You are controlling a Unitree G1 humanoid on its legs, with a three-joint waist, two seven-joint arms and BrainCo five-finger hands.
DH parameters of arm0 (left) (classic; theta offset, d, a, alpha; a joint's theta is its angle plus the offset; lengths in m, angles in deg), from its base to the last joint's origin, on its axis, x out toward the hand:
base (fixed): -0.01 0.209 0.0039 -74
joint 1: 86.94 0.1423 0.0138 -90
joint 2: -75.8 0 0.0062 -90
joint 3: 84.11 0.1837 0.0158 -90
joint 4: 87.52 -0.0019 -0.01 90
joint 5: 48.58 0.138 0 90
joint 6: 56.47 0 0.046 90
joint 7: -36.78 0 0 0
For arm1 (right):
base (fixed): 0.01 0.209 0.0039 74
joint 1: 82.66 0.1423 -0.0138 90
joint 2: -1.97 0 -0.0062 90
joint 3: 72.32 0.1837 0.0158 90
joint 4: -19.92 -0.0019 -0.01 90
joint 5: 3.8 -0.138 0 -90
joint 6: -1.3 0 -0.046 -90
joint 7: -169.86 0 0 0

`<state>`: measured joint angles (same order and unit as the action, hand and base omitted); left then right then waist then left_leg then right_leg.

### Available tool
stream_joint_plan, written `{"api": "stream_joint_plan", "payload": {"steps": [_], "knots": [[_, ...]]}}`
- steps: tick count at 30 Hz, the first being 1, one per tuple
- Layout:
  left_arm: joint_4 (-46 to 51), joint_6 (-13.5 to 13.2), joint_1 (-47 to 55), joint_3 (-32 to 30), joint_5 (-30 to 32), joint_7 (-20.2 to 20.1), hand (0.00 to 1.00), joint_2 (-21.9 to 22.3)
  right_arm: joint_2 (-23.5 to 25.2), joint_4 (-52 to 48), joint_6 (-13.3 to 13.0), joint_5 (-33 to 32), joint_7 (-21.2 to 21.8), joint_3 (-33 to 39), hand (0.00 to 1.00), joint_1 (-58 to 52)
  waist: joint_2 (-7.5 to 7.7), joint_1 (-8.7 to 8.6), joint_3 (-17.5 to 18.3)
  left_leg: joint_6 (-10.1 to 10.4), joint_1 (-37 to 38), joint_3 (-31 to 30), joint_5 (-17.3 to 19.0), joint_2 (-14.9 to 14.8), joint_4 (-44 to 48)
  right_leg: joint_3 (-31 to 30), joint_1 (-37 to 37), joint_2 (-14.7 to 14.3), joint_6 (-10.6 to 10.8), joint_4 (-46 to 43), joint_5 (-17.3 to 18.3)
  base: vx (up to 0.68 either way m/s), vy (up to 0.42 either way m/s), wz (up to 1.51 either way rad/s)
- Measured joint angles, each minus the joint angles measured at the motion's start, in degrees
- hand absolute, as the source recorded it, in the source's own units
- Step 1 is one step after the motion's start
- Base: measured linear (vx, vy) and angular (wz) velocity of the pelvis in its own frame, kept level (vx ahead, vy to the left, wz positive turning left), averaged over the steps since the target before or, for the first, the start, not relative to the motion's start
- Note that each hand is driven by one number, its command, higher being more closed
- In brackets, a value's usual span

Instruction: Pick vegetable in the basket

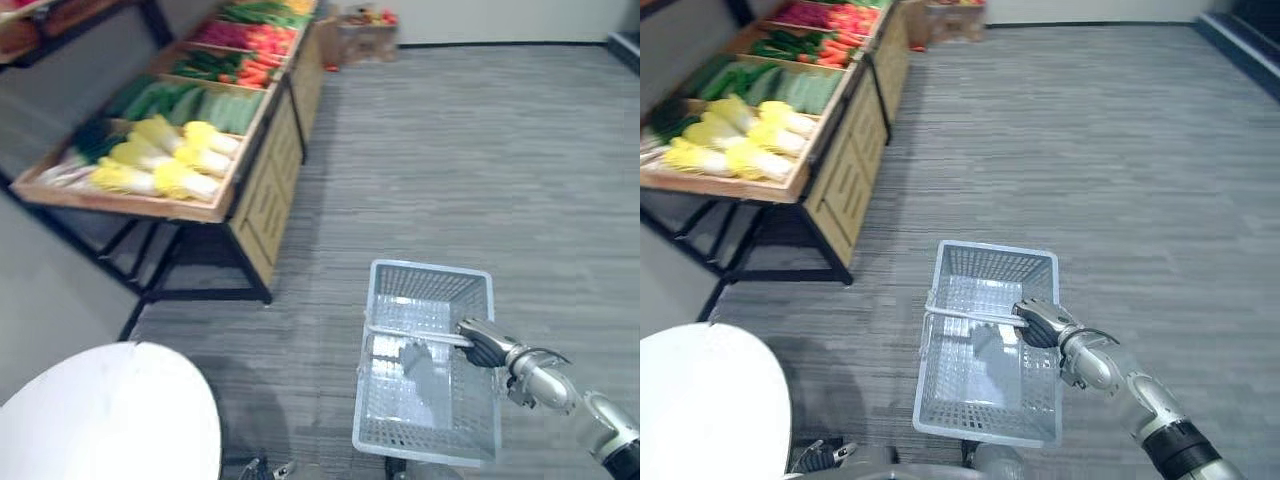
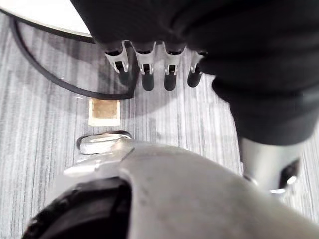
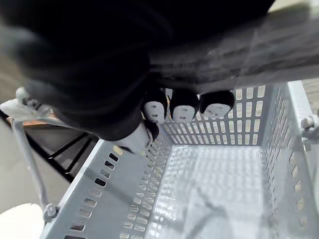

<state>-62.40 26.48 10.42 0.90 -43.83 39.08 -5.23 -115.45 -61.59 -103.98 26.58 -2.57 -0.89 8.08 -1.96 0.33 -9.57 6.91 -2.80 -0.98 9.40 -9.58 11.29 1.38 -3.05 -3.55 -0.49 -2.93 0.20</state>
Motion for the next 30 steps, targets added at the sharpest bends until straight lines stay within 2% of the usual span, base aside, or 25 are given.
{"api": "stream_joint_plan", "payload": {"steps": [1,4,6,11,13,14,16,17,18,20,21,22,24,25,26,28,29,30], "knots": [[0.0,0.0,-0.1,0.0,0.0,0.0,0.00,0.0,0.2,0.8,0.0,0.0,0.0,0.3,1.00,-0.3,-0.46,-0.13,0.0,0.5,0.3,0.9,-1.3,-0.2,-1.0,-1.3,-0.5,-0.3,0.0,-0.3,0.1,0.01,0.225,-0.86],[0.0,0.1,-0.6,-0.5,0.2,0.0,0.00,-0.7,2.2,1.4,0.0,-0.6,0.0,3.4,1.00,-3.9,1.43,-0.51,0.3,-1.4,1.3,4.1,-2.4,2.7,-4.1,-1.7,-0.7,3.5,2.4,1.3,-1.0,0.06,0.275,-0.37],[-0.1,0.2,-0.6,-0.3,0.2,-0.1,0.00,-1.0,2.9,1.8,0.1,-1.0,0.0,6.7,1.00,-5.8,1.63,-0.70,0.4,-2.3,2.4,5.4,-2.7,4.8,-5.6,-2.6,-0.4,5.5,3.5,2.2,-2.0,0.08,0.278,-0.16],[0.1,0.1,-0.6,0.7,0.4,-0.2,0.00,-1.2,5.8,5.6,0.1,-1.1,-0.5,9.1,1.00,-7.0,1.87,-0.22,0.5,-4.1,5.0,8.2,-1.9,7.1,-6.7,-5.0,-0.3,7.5,5.4,0.6,-1.4,0.06,0.163,-0.23],[0.0,0.1,-0.6,1.5,0.5,-0.2,0.00,-1.7,6.9,6.1,0.4,-1.1,-1.1,10.3,1.00,-7.3,2.36,-0.36,0.3,-5.0,6.0,9.0,-1.3,7.7,-6.6,-5.6,-2.6,7.8,5.7,-5.6,1.6,0.02,0.078,-0.25],[-0.1,0.1,-0.6,2.2,0.5,-0.1,0.00,-2.0,7.5,6.7,0.4,-1.1,-1.1,11.4,1.00,-7.5,2.70,-0.29,0.1,-5.7,7.0,9.8,-0.7,8.1,-6.5,-6.1,-4.9,7.8,6.0,-11.5,3.1,-0.02,0.058,-0.37],[-0.2,0.2,-0.3,2.5,0.5,-0.1,0.00,-2.1,8.5,8.3,0.6,-1.1,-1.8,12.7,1.00,-7.1,2.87,-0.41,-0.3,-6.5,8.7,10.8,0.9,8.2,-7.0,-5.8,-8.9,7.4,5.8,-21.7,3.1,-0.07,0.042,-0.37],[-0.3,0.2,-0.2,2.7,0.5,-0.1,0.00,-2.4,9.1,8.4,1.1,-1.0,-2.4,13.8,1.00,-7.6,3.59,-0.76,-1.0,-7.1,10.6,11.1,1.4,8.4,-7.3,-4.5,-10.5,7.9,5.4,-27.6,2.9,-0.04,0.028,-0.12],[-0.5,0.2,-0.2,3.0,0.6,-0.1,0.00,-2.7,9.6,8.9,1.3,-1.0,-2.8,14.2,1.00,-8.0,3.34,-1.76,-1.2,-7.7,12.2,10.9,1.8,8.5,-7.4,-3.1,-11.5,8.8,4.9,-31.6,2.9,0.00,0.000,0.00],[-0.5,0.7,-0.1,3.4,0.6,0.0,0.00,-3.3,10.5,10.8,1.3,-1.0,-3.4,14.5,1.00,-8.1,4.38,-2.82,-1.5,-8.0,13.4,10.7,1.9,8.7,-8.3,-0.7,-13.1,10.3,2.6,-33.1,4.8,0.06,0.008,0.04],[-0.5,0.9,-0.4,3.6,0.6,0.0,0.00,-3.4,10.8,11.3,1.3,-1.0,-3.4,14.8,1.00,-8.1,3.97,-3.17,-1.3,-7.9,13.2,10.5,1.9,8.6,-8.4,0.0,-13.6,10.8,2.6,-31.8,4.8,0.11,-0.019,0.11],[-0.5,1.1,-1.3,3.7,0.6,0.0,0.00,-3.4,11.3,12.8,1.3,-1.1,-3.4,15.5,1.00,-8.1,3.99,-3.53,-1.5,-7.8,12.7,9.6,2.0,8.1,-8.5,0.9,-14.3,11.3,2.7,-26.7,4.7,0.17,-0.063,0.16],[-0.2,1.2,-3.5,4.5,0.5,0.2,0.00,-3.5,11.2,15.3,1.6,-1.1,-3.5,17.2,1.00,-7.3,3.89,-3.52,-2.5,-7.4,12.4,8.4,2.3,7.0,-9.3,1.8,-15.3,11.9,5.0,-16.1,2.7,0.23,-0.107,0.19],[0.7,1.4,-4.8,4.8,0.5,0.4,0.00,-3.6,11.2,16.7,2.4,-1.1,-3.6,18.6,1.00,-7.0,3.49,-3.50,-3.1,-6.2,12.2,7.7,3.0,6.1,-9.2,1.9,-15.1,12.3,6.0,-7.7,0.2,0.30,-0.166,0.40],[1.7,1.3,-6.0,4.7,0.5,0.6,0.00,-3.6,11.3,17.8,3.3,-1.1,-3.6,19.9,1.00,-7.0,3.80,-3.55,-3.5,-5.0,12.3,6.0,3.8,6.0,-9.1,2.0,-14.7,14.0,7.1,-1.5,-1.3,0.39,-0.269,0.61],[3.1,1.2,-6.9,4.7,0.4,1.1,0.00,-4.2,11.3,19.4,4.7,-1.2,-3.6,21.4,1.00,-7.0,5.34,-4.82,-3.6,-3.1,13.5,3.3,5.7,5.9,-8.8,2.0,-14.4,16.5,7.5,-2.5,-1.9,0.38,-0.334,0.71],[3.4,1.2,-7.6,4.8,0.4,1.3,0.00,-3.7,11.1,19.7,5.7,-1.2,-3.6,23.7,1.00,-7.3,3.46,-5.25,-3.5,-2.1,14.0,1.8,7.7,3.2,-7.7,3.2,-16.0,15.1,8.3,-8.2,-4.6,0.46,-0.405,0.57],[3.4,1.1,-7.5,4.7,0.4,1.3,0.00,-3.3,10.9,19.7,6.0,-1.2,-3.7,24.7,1.00,-7.7,2.28,-5.46,-3.0,-1.7,14.0,1.4,8.5,1.4,-6.9,4.3,-16.9,13.8,7.9,-10.6,-4.3,0.49,-0.377,0.37]]}}
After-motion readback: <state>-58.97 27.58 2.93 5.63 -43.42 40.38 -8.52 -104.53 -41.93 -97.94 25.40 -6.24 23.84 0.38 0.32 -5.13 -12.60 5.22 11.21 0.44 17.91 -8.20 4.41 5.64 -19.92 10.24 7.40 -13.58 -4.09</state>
